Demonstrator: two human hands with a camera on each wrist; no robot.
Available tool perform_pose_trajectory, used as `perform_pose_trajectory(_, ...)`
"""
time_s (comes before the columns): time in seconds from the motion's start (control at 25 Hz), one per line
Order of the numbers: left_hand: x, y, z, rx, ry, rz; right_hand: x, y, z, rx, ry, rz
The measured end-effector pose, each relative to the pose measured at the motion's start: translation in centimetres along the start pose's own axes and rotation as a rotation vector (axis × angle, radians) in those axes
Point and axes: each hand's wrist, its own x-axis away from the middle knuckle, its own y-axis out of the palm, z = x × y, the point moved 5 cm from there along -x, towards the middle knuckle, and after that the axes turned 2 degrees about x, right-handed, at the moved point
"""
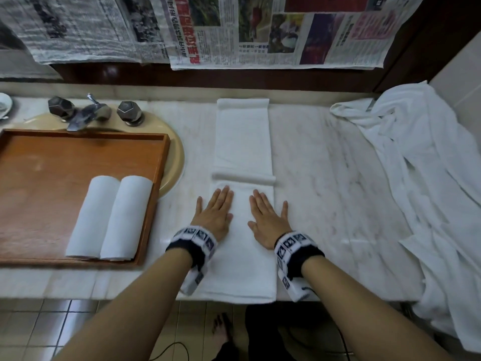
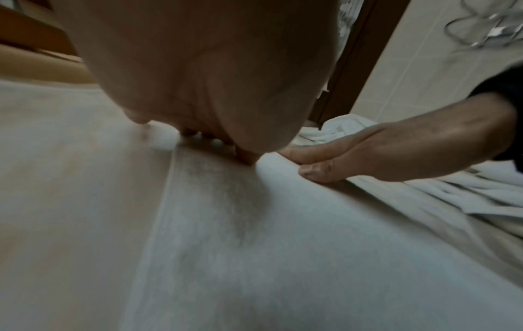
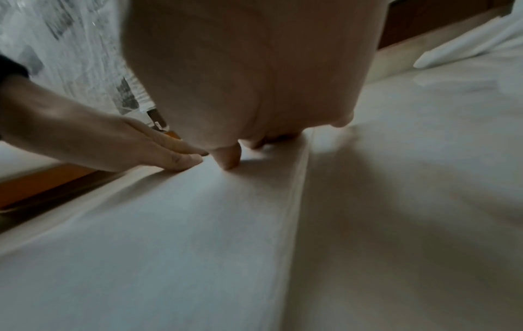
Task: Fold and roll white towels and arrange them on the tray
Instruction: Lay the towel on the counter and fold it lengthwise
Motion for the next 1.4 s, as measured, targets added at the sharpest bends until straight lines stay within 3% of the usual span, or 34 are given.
perform_pose_trajectory(0.16, -2.5, -2.8, 1.1, -0.021, -0.049, -0.01, -1.3, -2.6, -0.9, 0.011, -0.002, 0.029)
perform_pose_trajectory(0.28, 0.8, 0.0, 1.5, -0.056, 0.067, 0.047, 1.1, 0.2, -0.7, 0.072, -0.091, 0.038)
perform_pose_trajectory(0.32, 2.2, 1.2, 0.2, -0.029, 0.051, 0.056, 1.7, 1.1, 0.5, 0.049, -0.044, 0.023)
perform_pose_trajectory(0.44, 4.5, 2.3, -3.9, 0.12, -0.194, 0.112, 2.9, 1.3, 3.6, -0.065, 0.246, 0.058)
perform_pose_trajectory(0.48, 4.6, 2.4, -3.4, 0.122, -0.176, 0.137, 3.3, 1.4, 2.7, -0.081, 0.239, 0.089)
perform_pose_trajectory(0.6, 5.8, 4.8, 1.6, 0.058, 0.112, 0.137, 4.2, 3.7, -2.7, -0.015, -0.01, 0.131)
perform_pose_trajectory(0.64, 6.5, 5.9, 1.9, 0.032, 0.134, 0.143, 4.4, 4.7, -2.9, -0.021, -0.001, 0.118)
perform_pose_trajectory(0.8, 8.6, 6.8, -4.7, 0.083, -0.172, 0.185, 5.3, 5.4, 2.4, -0.143, 0.39, 0.105)
perform_pose_trajectory(0.84, 9.1, 6.5, -5.2, 0.075, -0.213, 0.216, 5.8, 5.4, 2.4, -0.132, 0.406, 0.144)
perform_pose_trajectory(0.92, 9.2, 6.5, -2.7, 0.079, -0.075, 0.281, 6.4, 5.6, -0.5, -0.063, 0.24, 0.264)
perform_pose_trajectory(1.0, 9.2, 8.0, 0.8, 0.036, 0.109, 0.262, 6.6, 7.1, -3.2, 0.009, 0.076, 0.28)
perform_pose_trajectory(1.04, 9.5, 8.7, 1.5, 0.002, 0.129, 0.25, 6.8, 7.7, -3.5, 0.025, 0.056, 0.275)
perform_pose_trajectory(1.24, 10.2, 7.6, -3.2, 0.062, -0.063, 0.233, 7.2, 7.3, 0.1, -0.025, 0.198, 0.321)
perform_pose_trajectory(1.32, 10.8, 6.0, -4.3, 0.169, -0.079, 0.345, 7.9, 6.5, -1.1, -0.063, 0.091, 0.449)
perform_pose_trajectory(1.4, 11.8, 4.9, -5.4, 0.382, -0.166, 0.529, 8.7, 5.9, -3.0, -0.203, -0.138, 0.588)
